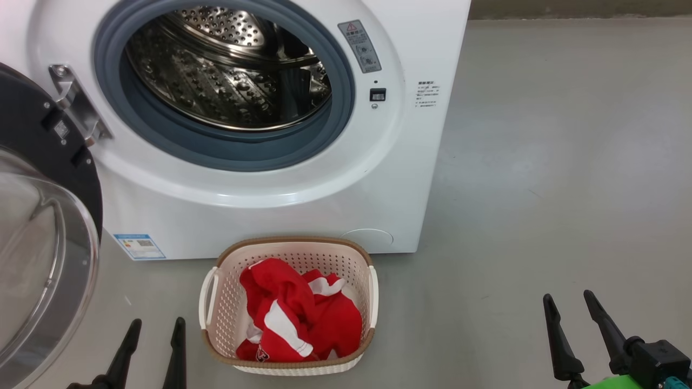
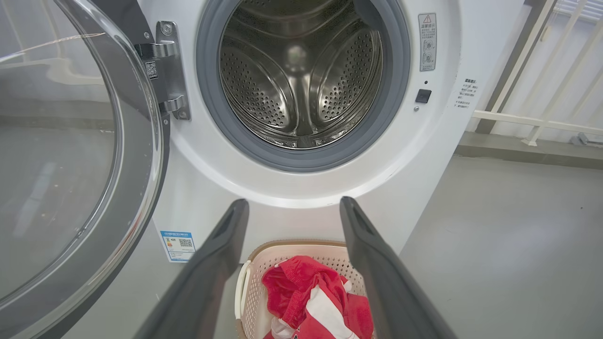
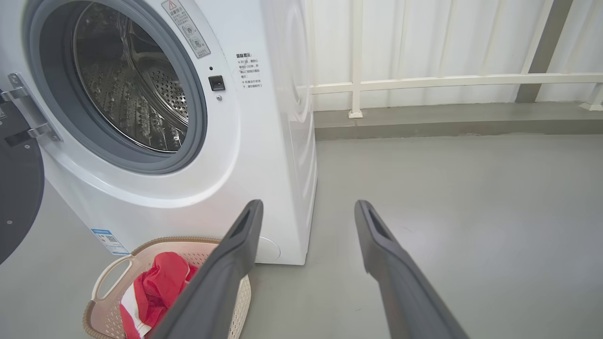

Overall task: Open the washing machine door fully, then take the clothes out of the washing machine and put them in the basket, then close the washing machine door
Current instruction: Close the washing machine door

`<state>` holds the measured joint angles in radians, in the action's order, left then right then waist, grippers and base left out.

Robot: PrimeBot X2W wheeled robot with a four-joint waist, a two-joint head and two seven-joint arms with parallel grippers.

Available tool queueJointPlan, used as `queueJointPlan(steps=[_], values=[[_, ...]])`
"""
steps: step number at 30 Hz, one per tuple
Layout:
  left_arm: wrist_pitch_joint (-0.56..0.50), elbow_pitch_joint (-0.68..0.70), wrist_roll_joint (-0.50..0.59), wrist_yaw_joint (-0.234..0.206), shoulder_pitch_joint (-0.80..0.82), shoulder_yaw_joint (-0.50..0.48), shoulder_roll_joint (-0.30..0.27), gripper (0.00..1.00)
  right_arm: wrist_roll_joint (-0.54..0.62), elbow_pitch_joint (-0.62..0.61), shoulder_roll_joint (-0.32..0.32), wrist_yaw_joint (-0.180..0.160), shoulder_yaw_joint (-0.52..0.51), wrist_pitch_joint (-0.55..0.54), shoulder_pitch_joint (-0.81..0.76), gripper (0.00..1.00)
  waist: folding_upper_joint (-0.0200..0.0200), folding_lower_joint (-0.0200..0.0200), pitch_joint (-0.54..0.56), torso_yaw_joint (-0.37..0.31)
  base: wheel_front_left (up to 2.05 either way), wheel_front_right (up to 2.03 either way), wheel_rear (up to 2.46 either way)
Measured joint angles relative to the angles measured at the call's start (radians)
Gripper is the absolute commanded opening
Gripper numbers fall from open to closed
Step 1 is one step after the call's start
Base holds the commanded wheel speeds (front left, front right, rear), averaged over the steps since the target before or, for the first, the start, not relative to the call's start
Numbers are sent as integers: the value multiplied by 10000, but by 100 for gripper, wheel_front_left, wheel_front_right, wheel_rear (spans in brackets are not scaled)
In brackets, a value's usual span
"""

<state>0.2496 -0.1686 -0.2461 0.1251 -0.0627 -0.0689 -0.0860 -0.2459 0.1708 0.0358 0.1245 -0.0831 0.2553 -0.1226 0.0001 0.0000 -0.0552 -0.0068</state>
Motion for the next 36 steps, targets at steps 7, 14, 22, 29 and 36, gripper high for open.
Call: queueJointPlan(steps=[7,14,22,29,36], values=[[0,-69,17,0,1,15,25,100,0,2,0,0,19,0,9,100,0,0,10,262,0,0,0],[0,-267,17,-2,-12,-29,153,100,0,69,13,0,270,0,11,100,0,0,68,802,0,0,0],[0,-531,0,-2,-50,-48,362,100,10,255,213,0,717,0,126,100,0,0,142,1709,0,0,0],[0,-727,21,-52,-260,-219,380,100,0,435,278,0,1032,0,398,100,0,0,232,2682,0,0,0],[0,-729,-31,-290,-272,-105,387,100,-2,539,290,0,1152,0,467,100,0,0,314,3728,0,0,0]])
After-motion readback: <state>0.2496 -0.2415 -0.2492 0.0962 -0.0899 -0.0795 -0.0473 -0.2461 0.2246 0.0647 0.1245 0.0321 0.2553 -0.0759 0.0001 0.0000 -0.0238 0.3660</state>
